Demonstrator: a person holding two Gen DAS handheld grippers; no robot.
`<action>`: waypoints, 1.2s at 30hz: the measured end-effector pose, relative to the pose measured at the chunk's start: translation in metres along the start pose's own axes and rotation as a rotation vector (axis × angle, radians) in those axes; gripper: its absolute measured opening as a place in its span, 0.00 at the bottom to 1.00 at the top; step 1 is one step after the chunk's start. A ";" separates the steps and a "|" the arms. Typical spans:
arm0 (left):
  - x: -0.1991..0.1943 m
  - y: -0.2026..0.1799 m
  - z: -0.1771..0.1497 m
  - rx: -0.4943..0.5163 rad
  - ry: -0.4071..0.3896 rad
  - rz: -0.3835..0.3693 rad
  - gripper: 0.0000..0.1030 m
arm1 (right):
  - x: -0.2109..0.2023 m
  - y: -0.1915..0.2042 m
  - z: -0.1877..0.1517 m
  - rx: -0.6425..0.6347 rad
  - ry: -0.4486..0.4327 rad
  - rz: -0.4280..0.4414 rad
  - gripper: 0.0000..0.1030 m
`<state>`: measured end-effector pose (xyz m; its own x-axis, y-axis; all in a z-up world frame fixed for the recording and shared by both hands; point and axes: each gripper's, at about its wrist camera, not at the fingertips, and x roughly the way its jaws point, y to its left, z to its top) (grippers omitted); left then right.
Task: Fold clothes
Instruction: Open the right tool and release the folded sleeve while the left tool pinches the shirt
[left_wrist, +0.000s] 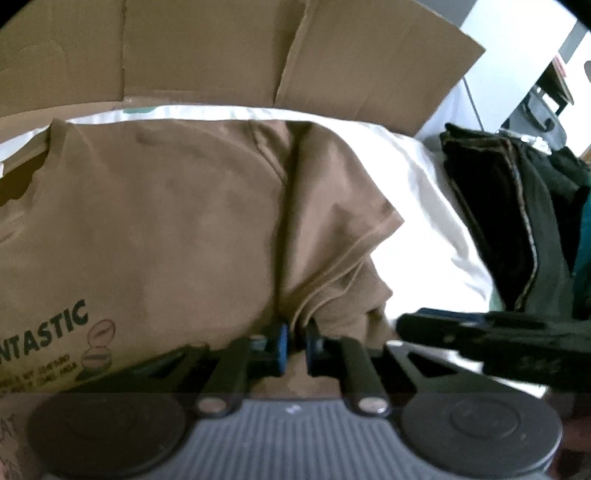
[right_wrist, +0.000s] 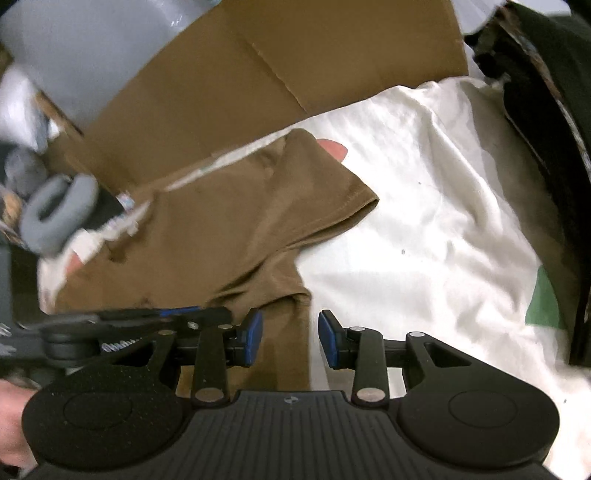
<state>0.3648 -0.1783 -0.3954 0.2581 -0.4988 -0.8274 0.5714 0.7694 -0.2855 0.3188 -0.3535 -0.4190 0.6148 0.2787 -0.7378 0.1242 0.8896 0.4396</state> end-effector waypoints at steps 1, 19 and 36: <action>-0.002 -0.001 0.000 0.005 -0.006 -0.002 0.08 | 0.003 0.003 0.000 -0.016 0.002 -0.010 0.35; -0.051 -0.003 0.000 -0.073 -0.070 -0.026 0.06 | 0.025 0.006 -0.003 -0.124 0.004 -0.142 0.23; -0.026 0.022 -0.029 -0.067 0.039 0.008 0.11 | 0.024 -0.002 -0.003 -0.084 0.006 -0.102 0.24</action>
<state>0.3479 -0.1365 -0.3939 0.2311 -0.4777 -0.8476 0.5157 0.7989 -0.3096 0.3315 -0.3473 -0.4388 0.5979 0.1875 -0.7793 0.1195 0.9406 0.3179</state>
